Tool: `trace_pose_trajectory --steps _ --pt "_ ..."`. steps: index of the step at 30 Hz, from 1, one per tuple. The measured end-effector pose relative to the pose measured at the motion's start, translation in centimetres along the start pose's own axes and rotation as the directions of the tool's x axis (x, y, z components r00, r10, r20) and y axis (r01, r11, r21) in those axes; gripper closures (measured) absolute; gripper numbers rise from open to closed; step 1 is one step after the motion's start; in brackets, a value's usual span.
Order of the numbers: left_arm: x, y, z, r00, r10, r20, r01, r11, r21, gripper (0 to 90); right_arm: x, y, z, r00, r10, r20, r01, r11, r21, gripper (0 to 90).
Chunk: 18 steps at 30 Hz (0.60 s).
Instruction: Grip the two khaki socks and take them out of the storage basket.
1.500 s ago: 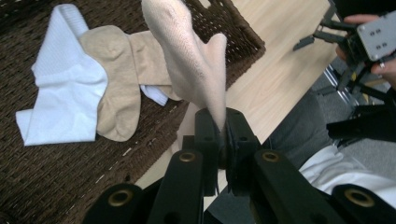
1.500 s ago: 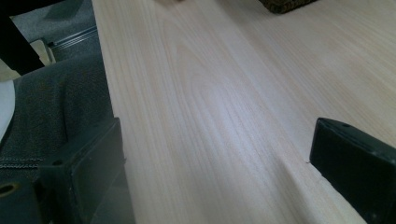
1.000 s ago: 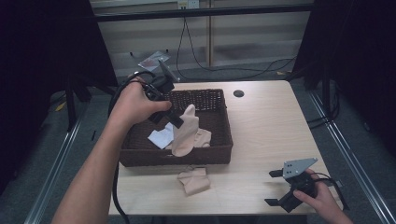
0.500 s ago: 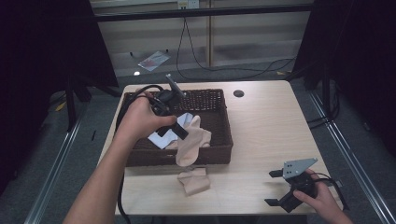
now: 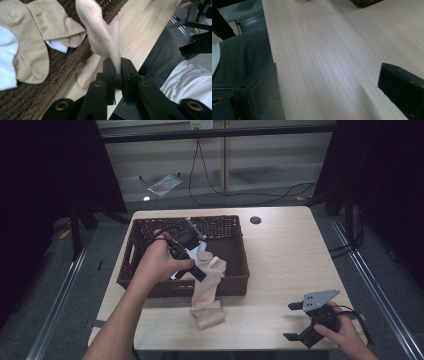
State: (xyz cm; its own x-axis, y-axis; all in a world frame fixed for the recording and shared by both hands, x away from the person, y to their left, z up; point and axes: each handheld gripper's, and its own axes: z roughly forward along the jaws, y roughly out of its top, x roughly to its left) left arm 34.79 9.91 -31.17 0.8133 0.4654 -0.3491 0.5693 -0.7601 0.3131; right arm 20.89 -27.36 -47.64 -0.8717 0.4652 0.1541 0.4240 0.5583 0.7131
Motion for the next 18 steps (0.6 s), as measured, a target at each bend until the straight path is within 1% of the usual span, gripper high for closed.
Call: trace_pose_trajectory --steps 1,3,4,6,8,9,10,11,12,13,14,16,17,18 --pt "0.0 -0.1 0.2 1.0 0.0 0.0 0.0 1.0 -0.007 83.4 0.0 0.0 0.0 1.0 -0.002 0.002 0.002 1.0 0.0 2.7" --pt "0.2 -0.2 0.5 1.0 0.002 -0.006 -0.002 1.0 0.007 83.2 0.0 0.0 0.0 1.0 -0.002 0.001 0.002 1.0 0.001 2.7" --pt "0.2 -0.3 0.7 0.9999 0.0 -0.011 0.0 1.0 0.001 83.2 0.0 0.0 0.0 1.0 -0.002 0.002 0.002 1.0 0.002 2.7" --pt "0.2 -0.5 1.1 0.9999 0.002 -0.014 -0.002 1.0 0.004 83.0 0.0 0.0 0.0 1.0 -0.003 0.002 0.003 1.0 0.003 2.7" --pt "0.3 -0.7 1.4 0.9999 0.004 -0.009 -0.004 1.0 -0.004 80.0 0.0 0.0 0.0 1.0 -0.001 0.002 0.001 1.0 0.001 2.7" --pt "0.2 -0.8 1.6 1.0 0.001 -0.006 -0.001 1.0 -0.007 77.0 0.0 0.0 0.0 1.0 -0.001 0.003 0.001 1.0 0.001 2.7" --pt "0.2 -0.9 1.8 1.0 0.004 -0.006 -0.004 1.0 -0.009 66.7 0.0 0.0 0.0 1.0 -0.003 0.003 0.003 1.0 0.002 2.7" --pt "0.2 -1.0 1.9 0.9998 0.015 -0.013 -0.015 0.9999 0.002 66.7 0.0 0.0 0.0 1.0 -0.003 0.003 0.003 1.0 0.002 2.7" --pt "0.0 -1.0 2.1 0.9995 0.016 -0.028 -0.016 0.9998 0.016 61.8 0.0 0.0 0.0 1.0 -0.003 0.002 0.003 1.0 0.003 2.7" --pt "0.0 -1.2 2.4 0.9994 0.011 -0.031 -0.011 0.9999 0.012 53.7 0.0 0.0 0.0 1.0 0.001 0.002 -0.001 1.0 0.003 2.7" --pt "0.0 -1.2 2.5 0.9992 0.016 -0.036 -0.015 0.9998 0.013 44.2 0.0 0.0 0.0 1.0 -0.002 0.002 0.002 1.0 0.001 2.7" --pt "0.1 -1.5 2.7 0.9983 0.032 -0.049 -0.031 0.9994 0.014 38.8 0.0 0.0 0.0 1.0 -0.004 0.003 0.004 1.0 0.0 2.7" --pt "0.2 -1.8 2.7 0.9972 0.036 -0.065 -0.036 0.9993 0.0 34.5 0.0 0.0 0.0 1.0 -0.003 0.004 0.003 1.0 0.002 2.7" --pt "0.3 -2.0 2.8 0.9968 0.035 -0.072 -0.035 0.9993 -0.008 28.2 0.1 0.0 0.0 1.0 -0.003 0.003 0.003 1.0 0.003 2.7"
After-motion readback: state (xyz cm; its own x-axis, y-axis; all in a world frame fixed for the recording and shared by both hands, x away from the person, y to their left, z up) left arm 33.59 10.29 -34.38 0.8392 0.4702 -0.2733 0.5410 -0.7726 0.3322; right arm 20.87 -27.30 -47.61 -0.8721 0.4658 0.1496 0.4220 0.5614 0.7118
